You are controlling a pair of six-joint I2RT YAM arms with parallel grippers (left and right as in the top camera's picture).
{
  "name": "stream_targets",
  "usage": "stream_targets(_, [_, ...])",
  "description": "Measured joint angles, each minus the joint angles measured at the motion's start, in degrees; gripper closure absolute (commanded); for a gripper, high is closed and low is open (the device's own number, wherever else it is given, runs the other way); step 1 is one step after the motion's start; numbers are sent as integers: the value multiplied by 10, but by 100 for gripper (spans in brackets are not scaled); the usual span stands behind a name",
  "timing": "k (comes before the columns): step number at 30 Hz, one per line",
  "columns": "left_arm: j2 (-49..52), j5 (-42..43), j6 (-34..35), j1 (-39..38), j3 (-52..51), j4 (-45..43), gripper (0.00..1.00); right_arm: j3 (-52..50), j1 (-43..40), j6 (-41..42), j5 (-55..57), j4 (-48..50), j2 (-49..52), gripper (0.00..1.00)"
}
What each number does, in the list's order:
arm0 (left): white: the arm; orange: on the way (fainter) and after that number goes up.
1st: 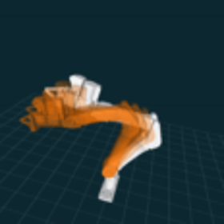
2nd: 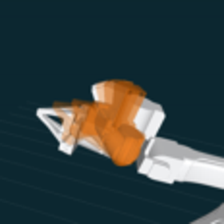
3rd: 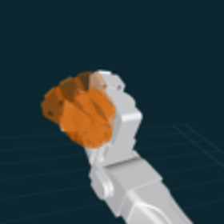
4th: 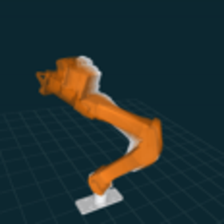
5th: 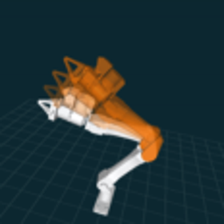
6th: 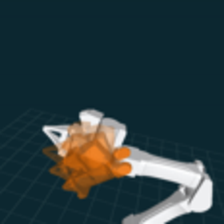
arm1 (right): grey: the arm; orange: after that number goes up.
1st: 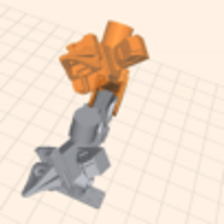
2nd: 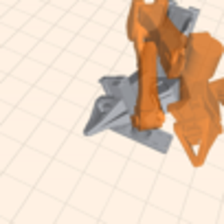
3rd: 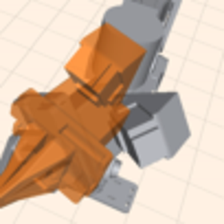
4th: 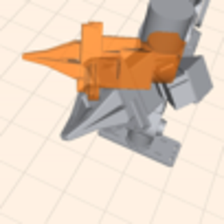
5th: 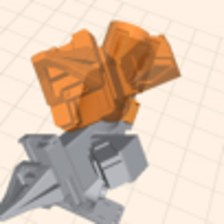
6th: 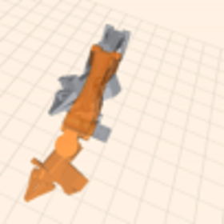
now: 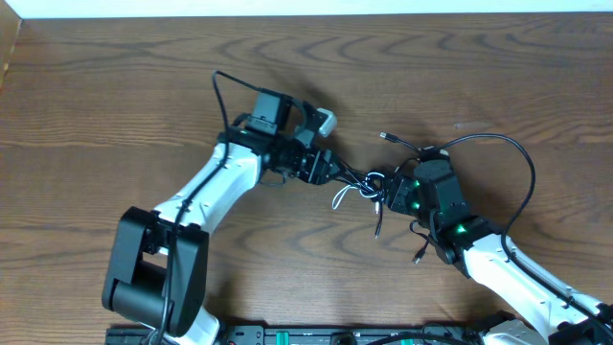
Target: Untangle cables
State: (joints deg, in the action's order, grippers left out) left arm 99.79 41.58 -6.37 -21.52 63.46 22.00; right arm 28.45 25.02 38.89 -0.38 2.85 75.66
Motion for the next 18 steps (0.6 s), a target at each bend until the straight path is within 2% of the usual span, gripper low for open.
stream_targets(5, [0, -31, 2, -16, 0, -4, 55, 0, 1, -60, -28, 9, 0, 55])
stream_targets(16, [7, -45, 5, -16, 0, -26, 56, 0, 2, -118, -37, 23, 18, 55])
stream_targets(18, [15, -45, 6, -16, 0, -31, 58, 0, 2, -122, -37, 38, 33, 60])
